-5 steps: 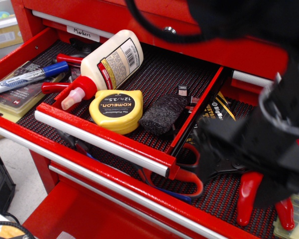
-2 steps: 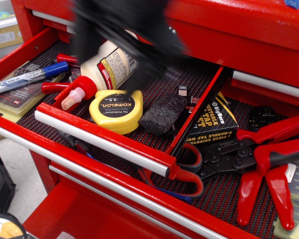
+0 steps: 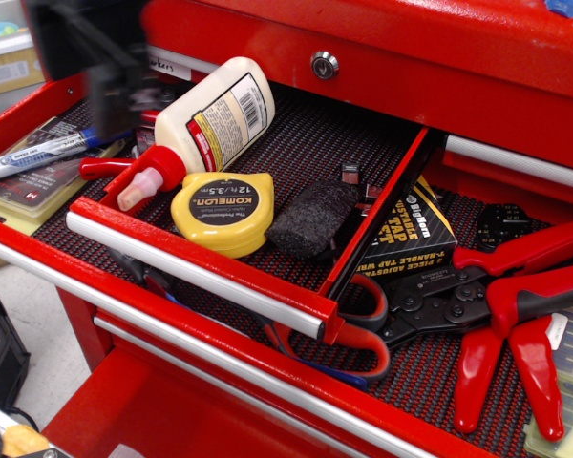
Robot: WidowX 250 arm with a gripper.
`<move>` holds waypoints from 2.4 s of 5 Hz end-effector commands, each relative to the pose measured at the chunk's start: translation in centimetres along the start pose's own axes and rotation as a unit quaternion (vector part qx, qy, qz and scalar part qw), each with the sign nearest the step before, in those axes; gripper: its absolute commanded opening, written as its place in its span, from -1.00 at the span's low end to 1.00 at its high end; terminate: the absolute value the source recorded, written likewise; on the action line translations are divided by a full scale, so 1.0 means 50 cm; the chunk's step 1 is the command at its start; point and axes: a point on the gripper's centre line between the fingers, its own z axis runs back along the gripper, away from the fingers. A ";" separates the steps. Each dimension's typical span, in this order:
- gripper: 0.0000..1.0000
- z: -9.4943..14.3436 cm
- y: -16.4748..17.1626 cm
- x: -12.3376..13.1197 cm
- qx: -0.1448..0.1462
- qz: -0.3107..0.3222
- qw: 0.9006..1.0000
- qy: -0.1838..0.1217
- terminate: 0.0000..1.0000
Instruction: Pick up blue pen and put into drawer
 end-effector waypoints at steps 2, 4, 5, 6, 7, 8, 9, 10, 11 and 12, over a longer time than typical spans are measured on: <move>1.00 -0.177 0.230 -0.048 0.023 -0.113 0.990 -0.086 -1.00; 1.00 -0.224 0.253 -0.057 -0.027 -0.139 0.986 -0.083 -1.00; 1.00 -0.237 0.235 -0.049 -0.042 -0.139 0.986 -0.085 -1.00; 1.00 -0.245 0.213 -0.043 -0.053 -0.139 0.985 -0.087 -1.00; 1.00 -0.254 0.188 -0.038 -0.055 -0.141 0.984 -0.093 -1.00; -1.00 -0.275 0.175 -0.032 -0.064 -0.134 0.985 -0.093 -1.00; -1.00 -0.269 0.165 -0.031 -0.075 -0.126 0.985 -0.088 -1.00; -1.00 -0.198 0.156 -0.029 -0.079 -0.106 0.990 -0.050 -1.00; -1.00 -0.087 0.124 -0.020 -0.060 -0.039 0.997 -0.017 -1.00; -1.00 0.032 0.052 0.013 -0.027 0.018 0.999 0.008 -1.00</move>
